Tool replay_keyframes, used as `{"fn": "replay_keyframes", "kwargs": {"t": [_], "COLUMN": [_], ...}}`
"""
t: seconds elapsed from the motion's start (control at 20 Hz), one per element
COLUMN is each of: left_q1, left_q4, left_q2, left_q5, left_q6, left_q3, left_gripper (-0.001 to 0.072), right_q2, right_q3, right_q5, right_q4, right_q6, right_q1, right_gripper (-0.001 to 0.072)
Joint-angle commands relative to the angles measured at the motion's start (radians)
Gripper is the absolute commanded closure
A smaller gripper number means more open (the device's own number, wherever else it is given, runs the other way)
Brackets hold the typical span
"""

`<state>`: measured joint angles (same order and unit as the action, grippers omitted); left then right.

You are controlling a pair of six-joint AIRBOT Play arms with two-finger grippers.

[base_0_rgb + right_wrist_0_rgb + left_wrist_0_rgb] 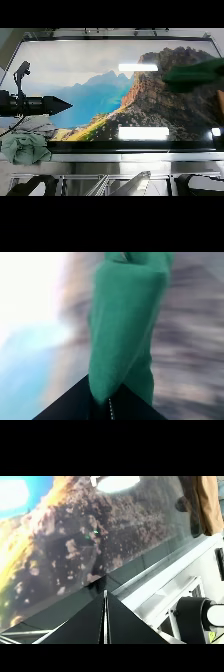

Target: Fold the shirts.

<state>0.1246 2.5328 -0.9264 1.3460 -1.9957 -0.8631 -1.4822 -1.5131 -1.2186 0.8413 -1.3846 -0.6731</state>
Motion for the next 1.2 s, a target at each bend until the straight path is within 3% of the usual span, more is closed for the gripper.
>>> {"fn": "replay_keyframes", "kwargs": {"t": [0.0, 0.2, 0.45, 0.65, 0.7, 0.75, 0.8, 0.85, 1.1, 1.15], "left_q1": [-0.036, -0.165, -0.33, -0.344, -0.341, -0.333, -0.324, -0.313, -0.228, -0.21], "left_q4": [-0.003, -0.002, 0.001, 0.0, 0.0, 0.0, 0.001, 0.001, 0.0, 0.0], "left_q2": [-0.058, -0.191, -0.309, -0.304, -0.295, -0.281, -0.267, -0.25, -0.171, -0.154], "left_q5": [0.008, 0.014, 0.003, -0.004, -0.004, -0.004, -0.004, -0.003, 0.005, 0.004], "left_q6": [-0.004, -0.004, -0.005, -0.006, -0.006, -0.006, -0.006, -0.006, -0.005, -0.005], "left_q3": [-0.001, -0.001, -0.002, -0.01, -0.022, -0.038, -0.054, -0.071, -0.15, -0.154], "left_gripper": [0.0692, 0.0692, 0.0692, 0.0692, 0.0692, 0.0692, 0.0692, 0.0692, 0.0691, 0.0691], "right_q2": [0.046, 0.011, -0.04, -0.045, -0.044, -0.042, -0.04, -0.034, 0.032, 0.061], "right_q3": [0.007, 0.112, 0.257, 0.262, 0.262, 0.262, 0.262, 0.262, 0.262, 0.262], "right_q5": [-0.085, -0.114, -0.071, -0.087, -0.108, -0.14, -0.174, -0.211, -0.347, -0.365], "right_q4": [0.373, 0.549, 0.569, 0.569, 0.568, 0.562, 0.559, 0.542, 0.327, 0.294], "right_q6": [-0.18, -0.179, -0.161, -0.156, -0.157, -0.157, -0.157, -0.157, -0.157, -0.156], "right_q1": [-0.274, -0.422, -0.459, -0.449, -0.449, -0.449, -0.449, -0.448, -0.422, -0.399], "right_gripper": [0.0694, 0.0694, 0.0693, 0.0692, 0.0663, 0.0397, 0.0055, 0.0015, 0.0023, 0.0054]}}
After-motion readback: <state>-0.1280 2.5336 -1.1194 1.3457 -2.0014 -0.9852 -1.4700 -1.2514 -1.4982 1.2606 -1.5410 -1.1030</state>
